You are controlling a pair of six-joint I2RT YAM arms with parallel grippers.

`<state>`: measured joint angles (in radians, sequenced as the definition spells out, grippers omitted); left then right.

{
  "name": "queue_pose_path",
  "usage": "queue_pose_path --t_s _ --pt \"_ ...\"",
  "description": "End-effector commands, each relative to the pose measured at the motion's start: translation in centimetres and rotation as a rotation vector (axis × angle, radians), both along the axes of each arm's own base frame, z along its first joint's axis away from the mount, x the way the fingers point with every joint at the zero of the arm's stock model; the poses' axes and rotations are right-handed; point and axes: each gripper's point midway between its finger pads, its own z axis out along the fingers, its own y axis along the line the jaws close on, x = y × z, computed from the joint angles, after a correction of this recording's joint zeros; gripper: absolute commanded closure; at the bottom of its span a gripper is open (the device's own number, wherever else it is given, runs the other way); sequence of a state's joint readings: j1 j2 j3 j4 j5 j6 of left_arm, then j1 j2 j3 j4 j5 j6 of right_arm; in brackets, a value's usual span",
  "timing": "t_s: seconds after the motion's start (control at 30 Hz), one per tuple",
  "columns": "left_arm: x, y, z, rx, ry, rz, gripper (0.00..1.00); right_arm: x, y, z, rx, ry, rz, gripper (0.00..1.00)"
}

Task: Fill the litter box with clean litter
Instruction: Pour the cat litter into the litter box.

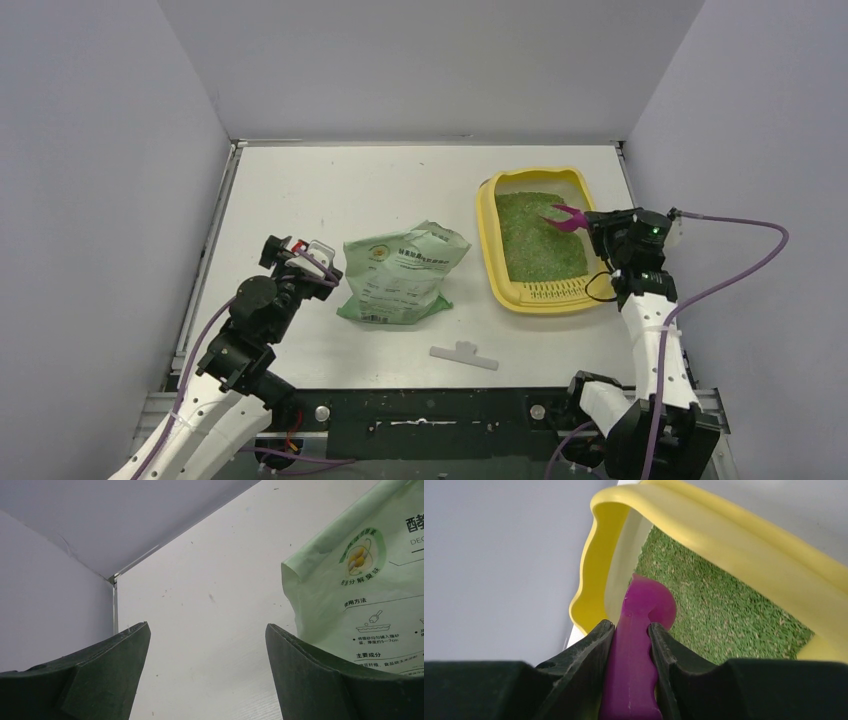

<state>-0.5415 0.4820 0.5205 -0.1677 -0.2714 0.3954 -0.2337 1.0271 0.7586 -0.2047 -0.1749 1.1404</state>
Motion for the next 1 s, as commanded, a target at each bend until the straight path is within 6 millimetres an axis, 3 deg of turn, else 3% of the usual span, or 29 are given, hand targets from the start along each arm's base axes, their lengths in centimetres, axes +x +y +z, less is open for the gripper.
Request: queue_pose_path --t_s 0.0,0.37,0.6,0.8,0.97 --pt "0.3 -0.5 2.0 -0.052 -0.062 -0.013 0.16 -2.1 1.2 1.8 -0.003 -0.056 0.043 1.00" --pt "0.3 -0.6 1.9 -0.051 -0.056 -0.020 0.16 -8.1 2.2 2.0 -0.008 -0.031 0.058 1.00" --pt "0.4 -0.8 1.8 -0.050 -0.052 -0.026 0.16 -10.8 1.9 0.8 -0.030 0.039 0.047 1.00" --pt "0.4 -0.8 1.7 -0.050 -0.050 -0.026 0.16 -12.2 0.7 0.6 -0.075 0.083 0.013 1.00" --pt "0.4 -0.7 1.8 -0.050 -0.050 -0.022 0.16 -11.9 -0.3 1.5 -0.130 0.100 0.006 1.00"
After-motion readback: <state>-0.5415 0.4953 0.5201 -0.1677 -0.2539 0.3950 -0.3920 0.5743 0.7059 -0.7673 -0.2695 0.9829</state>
